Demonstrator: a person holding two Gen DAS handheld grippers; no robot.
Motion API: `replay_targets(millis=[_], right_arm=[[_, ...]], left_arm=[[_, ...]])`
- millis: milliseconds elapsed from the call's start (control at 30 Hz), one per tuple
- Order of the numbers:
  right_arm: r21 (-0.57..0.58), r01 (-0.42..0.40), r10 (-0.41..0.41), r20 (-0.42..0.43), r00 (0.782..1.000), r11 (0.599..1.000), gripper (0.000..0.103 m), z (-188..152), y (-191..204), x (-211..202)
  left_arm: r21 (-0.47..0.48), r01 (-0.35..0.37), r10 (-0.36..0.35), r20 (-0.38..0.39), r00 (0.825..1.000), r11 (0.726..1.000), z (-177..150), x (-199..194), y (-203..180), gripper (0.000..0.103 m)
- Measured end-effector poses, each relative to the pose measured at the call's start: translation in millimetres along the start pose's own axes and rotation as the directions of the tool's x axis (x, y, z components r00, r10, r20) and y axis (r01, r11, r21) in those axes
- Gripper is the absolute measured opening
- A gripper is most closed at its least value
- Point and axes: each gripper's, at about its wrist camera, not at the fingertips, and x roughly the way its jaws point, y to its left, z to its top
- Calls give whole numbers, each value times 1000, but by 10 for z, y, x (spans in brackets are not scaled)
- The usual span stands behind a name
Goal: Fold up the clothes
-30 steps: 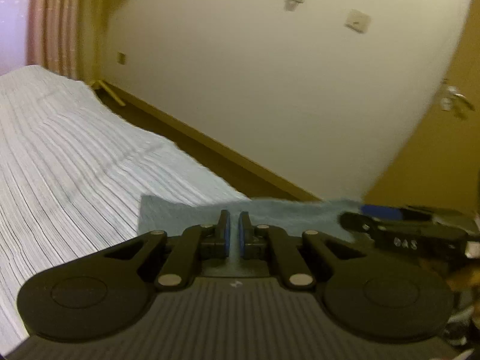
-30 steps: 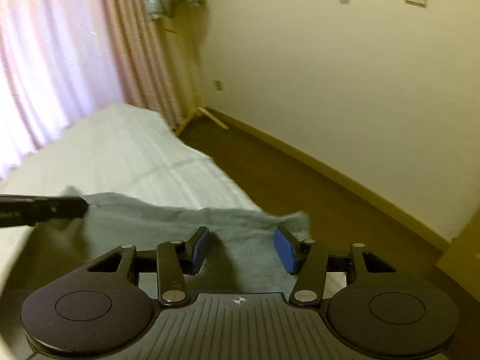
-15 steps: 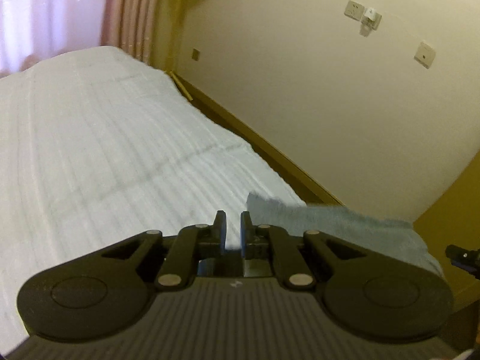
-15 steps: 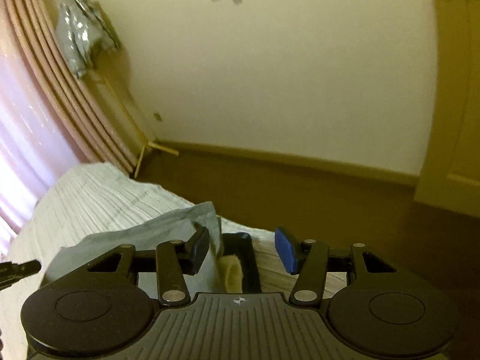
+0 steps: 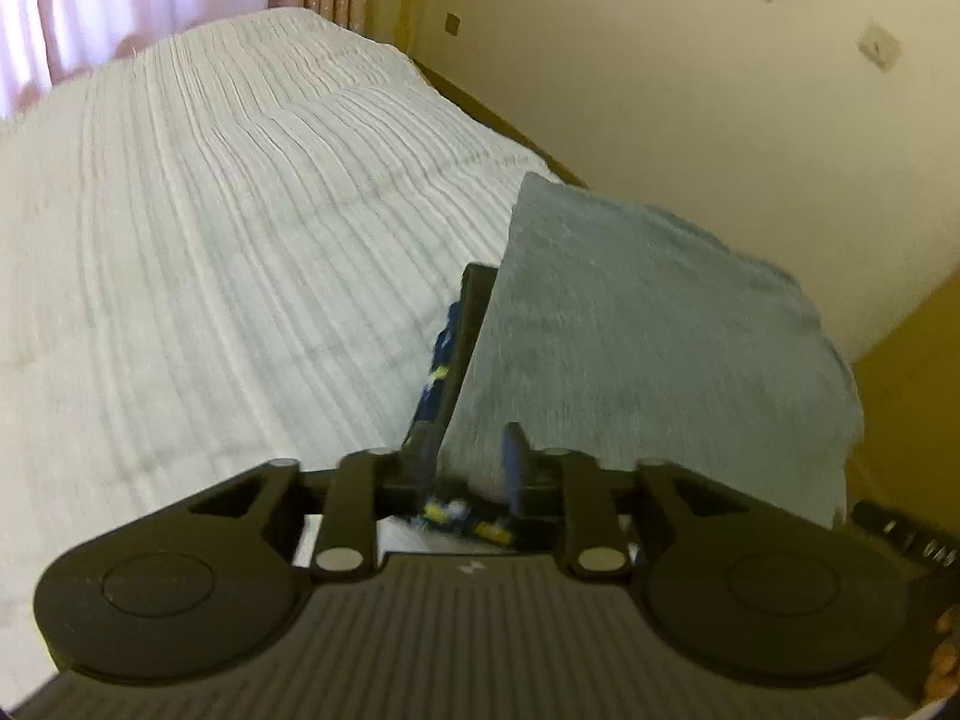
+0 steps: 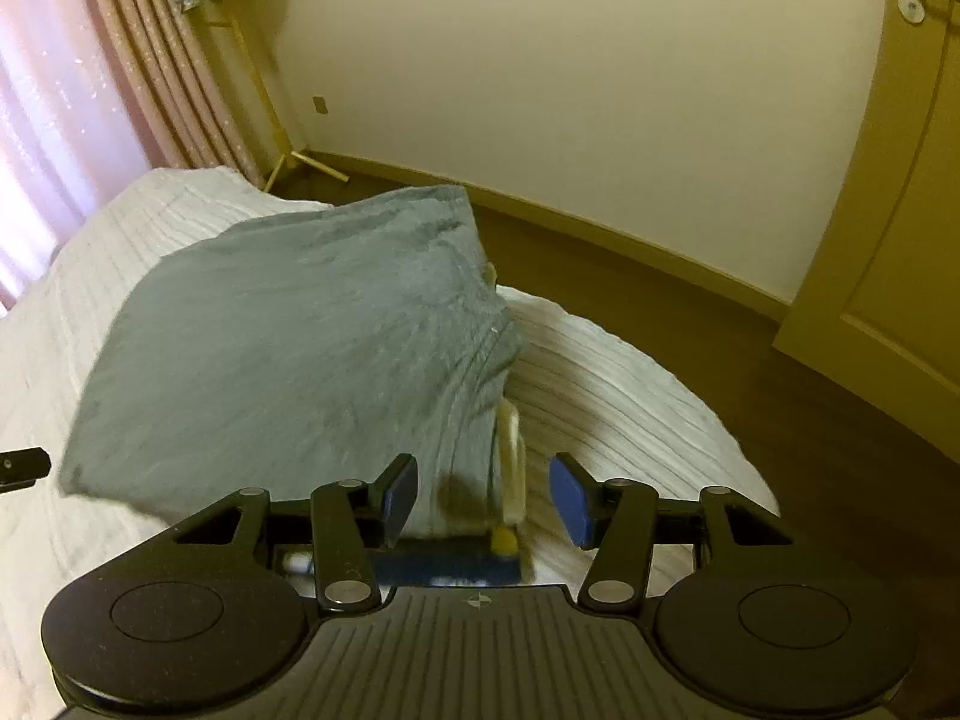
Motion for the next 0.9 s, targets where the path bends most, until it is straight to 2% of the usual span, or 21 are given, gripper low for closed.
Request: replay_targets(millis=[100, 267, 433, 700, 900], right_arm=[[18, -17, 17, -21, 1000, 1000, 53, -123, 130, -285], [44, -43, 45, -39, 998, 998, 53, -434, 312, -764], [27, -20, 22, -52, 998, 999, 53, -788, 523, -1107], [20, 1, -1, -2, 1000, 1000, 53, -1320, 814, -1675], [-7, 36, -35, 63, 997, 999, 53, -1732, 1051, -2144]], left_arm=[[52, -17, 17, -8, 1000, 999, -115, -288, -93, 29], [112, 31, -29, -14, 999, 993, -383, -729, -239, 35], [180, 18, -17, -8, 1000, 984, -707, -1134, -241, 39], [229, -12, 3, 36, 999, 973, -1181, -1768, 12, 44], [264, 10, -26, 57, 998, 964, -1628, -2205, 158, 49]])
